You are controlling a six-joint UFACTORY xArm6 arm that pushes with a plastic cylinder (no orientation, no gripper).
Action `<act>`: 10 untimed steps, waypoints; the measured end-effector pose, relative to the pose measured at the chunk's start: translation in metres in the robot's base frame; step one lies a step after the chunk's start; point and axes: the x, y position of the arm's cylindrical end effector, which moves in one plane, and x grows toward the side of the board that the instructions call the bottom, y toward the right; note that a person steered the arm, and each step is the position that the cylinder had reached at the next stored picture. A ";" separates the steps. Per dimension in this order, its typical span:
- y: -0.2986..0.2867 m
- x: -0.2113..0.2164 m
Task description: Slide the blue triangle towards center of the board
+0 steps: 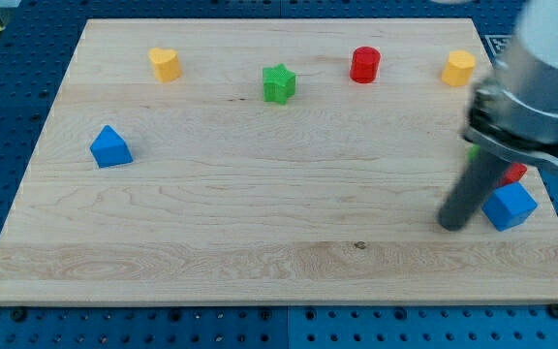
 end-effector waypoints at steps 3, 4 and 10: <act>-0.210 -0.119; -0.298 -0.119; -0.277 -0.058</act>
